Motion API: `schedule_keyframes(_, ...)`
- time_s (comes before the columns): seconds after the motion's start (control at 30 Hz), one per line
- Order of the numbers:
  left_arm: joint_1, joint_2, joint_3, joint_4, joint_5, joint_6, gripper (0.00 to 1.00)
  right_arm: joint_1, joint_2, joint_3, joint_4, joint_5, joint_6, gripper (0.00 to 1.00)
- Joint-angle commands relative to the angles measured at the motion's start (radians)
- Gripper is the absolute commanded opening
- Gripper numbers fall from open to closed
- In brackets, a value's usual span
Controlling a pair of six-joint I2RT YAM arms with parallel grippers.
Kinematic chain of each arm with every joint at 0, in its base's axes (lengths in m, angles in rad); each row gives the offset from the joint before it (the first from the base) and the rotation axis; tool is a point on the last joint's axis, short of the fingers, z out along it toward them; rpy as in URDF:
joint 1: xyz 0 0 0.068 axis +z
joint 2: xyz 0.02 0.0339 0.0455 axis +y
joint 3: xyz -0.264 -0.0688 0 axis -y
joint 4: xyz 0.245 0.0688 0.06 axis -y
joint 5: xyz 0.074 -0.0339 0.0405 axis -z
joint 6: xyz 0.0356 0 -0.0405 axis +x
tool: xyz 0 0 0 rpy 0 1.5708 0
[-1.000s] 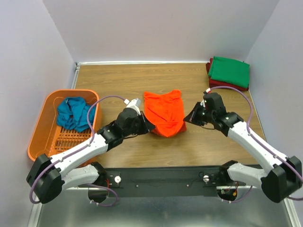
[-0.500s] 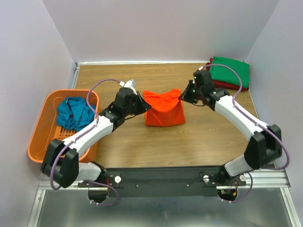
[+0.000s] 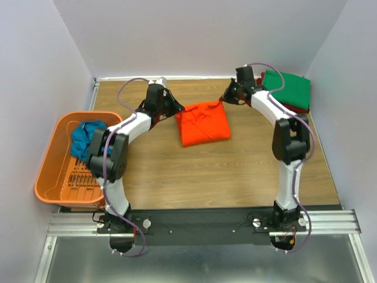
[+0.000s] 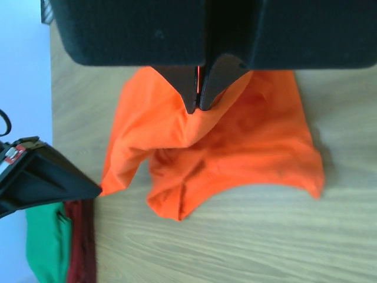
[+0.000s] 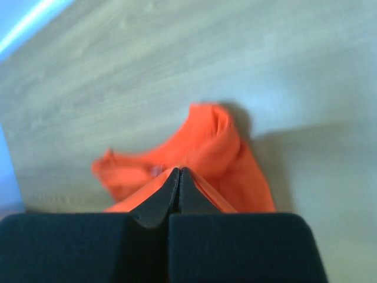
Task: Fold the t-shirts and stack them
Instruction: Fold the tshirt
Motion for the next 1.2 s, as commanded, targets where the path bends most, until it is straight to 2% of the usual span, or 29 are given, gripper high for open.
schedule_keyframes(0.0, 0.045, 0.16, 0.095, 0.046, 0.056, 0.002, 0.0, -0.015, 0.216, 0.198, 0.048, -0.102, -0.01, 0.01)
schedule_keyframes(0.07, 0.058, 0.246, 0.158, 0.061, 0.078, -0.001, 0.0, -0.015, 0.335, 0.32, 0.048, -0.126, -0.01, 0.01)
schedule_keyframes(0.2, 0.072, 0.329, 0.227, 0.057, 0.07, -0.004, 0.0, -0.021, 0.44, 0.411, 0.049, -0.143, -0.003, 0.01)
schedule_keyframes(0.27, 0.073, 0.354, 0.225, 0.051, 0.067, -0.011, 0.0, -0.021, 0.452, 0.407, 0.048, -0.145, 0.001, 0.01)
schedule_keyframes(0.4, 0.061, 0.337, 0.131, 0.092, 0.069, -0.05, 0.0, -0.021, 0.397, 0.218, 0.057, -0.132, 0.038, 0.01)
schedule_keyframes(0.47, 0.046, 0.297, 0.039, 0.132, 0.061, -0.081, 0.0, -0.021, 0.324, 0.116, 0.072, -0.103, 0.05, 0.01)
schedule_keyframes(0.57, 0.014, 0.219, -0.145, 0.219, 0.055, -0.136, 0.0, -0.021, 0.187, -0.192, 0.156, -0.083, 0.082, 0.01)
schedule_keyframes(0.6, 0.001, 0.198, -0.146, 0.239, 0.052, -0.144, 0.0, -0.023, 0.143, -0.193, 0.181, -0.083, 0.087, 0.01)
schedule_keyframes(0.63, -0.011, 0.153, -0.208, 0.257, 0.047, -0.147, 0.0, -0.021, 0.106, -0.327, 0.199, -0.076, 0.093, 0.01)
schedule_keyframes(0.73, -0.056, 0.081, -0.329, 0.277, 0.026, -0.155, 0.0, -0.021, -0.064, -0.522, 0.253, -0.047, 0.112, 0.01)
schedule_keyframes(0.77, -0.069, 0.026, -0.362, 0.296, 0.023, -0.161, 0.0, -0.021, -0.168, -0.663, 0.3, -0.046, 0.113, 0.01)
schedule_keyframes(0.87, -0.111, -0.108, -0.483, 0.307, 0.01, -0.162, 0.0, -0.021, -0.31, -0.861, 0.33, -0.017, 0.11, 0.01)
schedule_keyframes(0.9, -0.118, -0.147, -0.514, 0.313, 0.001, -0.164, 0.0, -0.021, -0.395, -0.895, 0.328, -0.014, 0.101, 0.01)
schedule_keyframes(1.03, -0.129, -0.348, -0.652, 0.307, -0.01, -0.169, 0.0, -0.023, -0.566, -1.0, 0.324, -0.001, 0.083, 0.01)
schedule_keyframes(1.17, -0.129, -0.444, -0.674, 0.244, -0.014, -0.141, 0.0, -0.023, -0.657, -0.997, 0.295, 0.016, 0.079, 0.01)
